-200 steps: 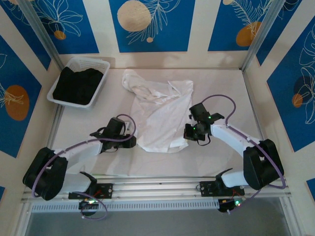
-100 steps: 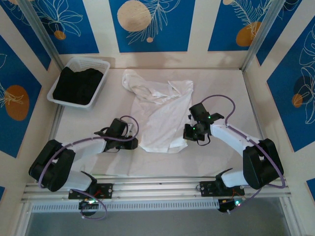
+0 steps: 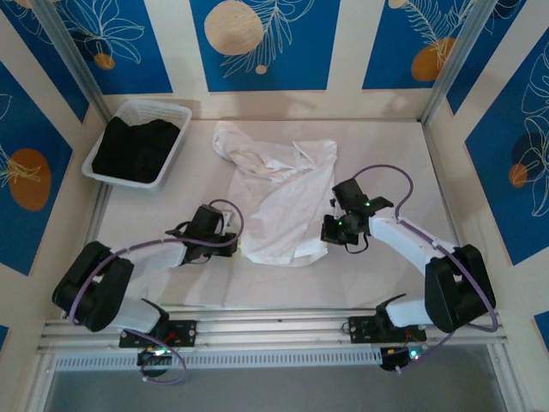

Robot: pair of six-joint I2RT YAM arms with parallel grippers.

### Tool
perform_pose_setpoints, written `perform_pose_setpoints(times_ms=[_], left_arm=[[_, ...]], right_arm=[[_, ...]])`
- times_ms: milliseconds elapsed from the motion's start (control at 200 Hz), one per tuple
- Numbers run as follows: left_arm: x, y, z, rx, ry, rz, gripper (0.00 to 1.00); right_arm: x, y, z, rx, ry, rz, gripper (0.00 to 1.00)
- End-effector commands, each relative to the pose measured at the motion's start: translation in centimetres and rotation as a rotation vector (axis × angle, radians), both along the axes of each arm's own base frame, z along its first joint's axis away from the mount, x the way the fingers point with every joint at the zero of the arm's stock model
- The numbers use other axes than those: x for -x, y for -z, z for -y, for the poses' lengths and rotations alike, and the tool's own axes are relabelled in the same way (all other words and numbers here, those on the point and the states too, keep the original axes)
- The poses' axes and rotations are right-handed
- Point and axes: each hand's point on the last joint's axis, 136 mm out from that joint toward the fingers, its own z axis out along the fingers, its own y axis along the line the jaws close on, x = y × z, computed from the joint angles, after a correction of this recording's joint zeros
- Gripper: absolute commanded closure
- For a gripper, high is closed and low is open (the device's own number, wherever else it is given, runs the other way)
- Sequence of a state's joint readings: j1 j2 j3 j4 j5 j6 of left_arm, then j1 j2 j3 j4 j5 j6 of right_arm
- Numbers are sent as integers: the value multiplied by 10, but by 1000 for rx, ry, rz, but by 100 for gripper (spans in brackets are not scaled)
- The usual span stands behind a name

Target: Fold the inside-out t-shirt

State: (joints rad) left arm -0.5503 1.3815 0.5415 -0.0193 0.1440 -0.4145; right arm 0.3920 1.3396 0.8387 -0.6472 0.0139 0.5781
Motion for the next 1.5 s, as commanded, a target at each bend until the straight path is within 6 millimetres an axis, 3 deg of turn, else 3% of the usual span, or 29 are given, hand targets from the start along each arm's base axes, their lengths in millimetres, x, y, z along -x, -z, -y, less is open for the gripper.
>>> perform_pose_setpoints(times_ms=[0, 135, 305, 450, 600, 710, 865, 1010, 1190, 1270, 1340, 1380, 1440, 1495], left_arm=[[-7, -28, -21, -71, -60, 121, 100], [-11, -79, -58, -145, -174, 272, 100], [-23, -174, -80, -135, -260, 483, 100], [-35, -255, -92, -170, -290, 633, 100], [-38, -313, -101, -173, -330, 716, 100], [-31, -340, -88, -63, -287, 755, 100], [-28, -353, -74, 18, -234, 770, 100], [-41, -353, -76, -25, -258, 766, 100], [-65, -348, -83, -28, -304, 733, 100], [-80, -348, -82, 9, -312, 722, 100], [-96, -357, -83, 35, -333, 724, 100], [-105, -370, -83, 43, -343, 743, 100], [-111, -399, -84, 60, -358, 799, 100], [-105, -435, -86, 97, -366, 873, 100]], right_arm=[[-17, -45, 1, -68, 7, 119, 95], [-42, -110, 11, -246, 95, 287, 94], [-65, -211, 20, -489, 168, 555, 94], [-70, -284, 36, -466, 173, 756, 94], [-61, -331, 48, -385, 137, 896, 94], [-51, -345, 45, -358, 72, 927, 94], [-42, -343, 36, -395, 22, 927, 94], [-54, -316, 39, -373, 57, 859, 94], [-77, -258, 52, -245, 110, 731, 91], [-87, -252, 48, -244, 88, 713, 90], [-98, -266, 41, -280, 62, 733, 91], [-104, -284, 36, -305, 45, 765, 92], [-108, -322, 34, -333, 32, 841, 93], [-103, -361, 33, -350, 15, 928, 94]])
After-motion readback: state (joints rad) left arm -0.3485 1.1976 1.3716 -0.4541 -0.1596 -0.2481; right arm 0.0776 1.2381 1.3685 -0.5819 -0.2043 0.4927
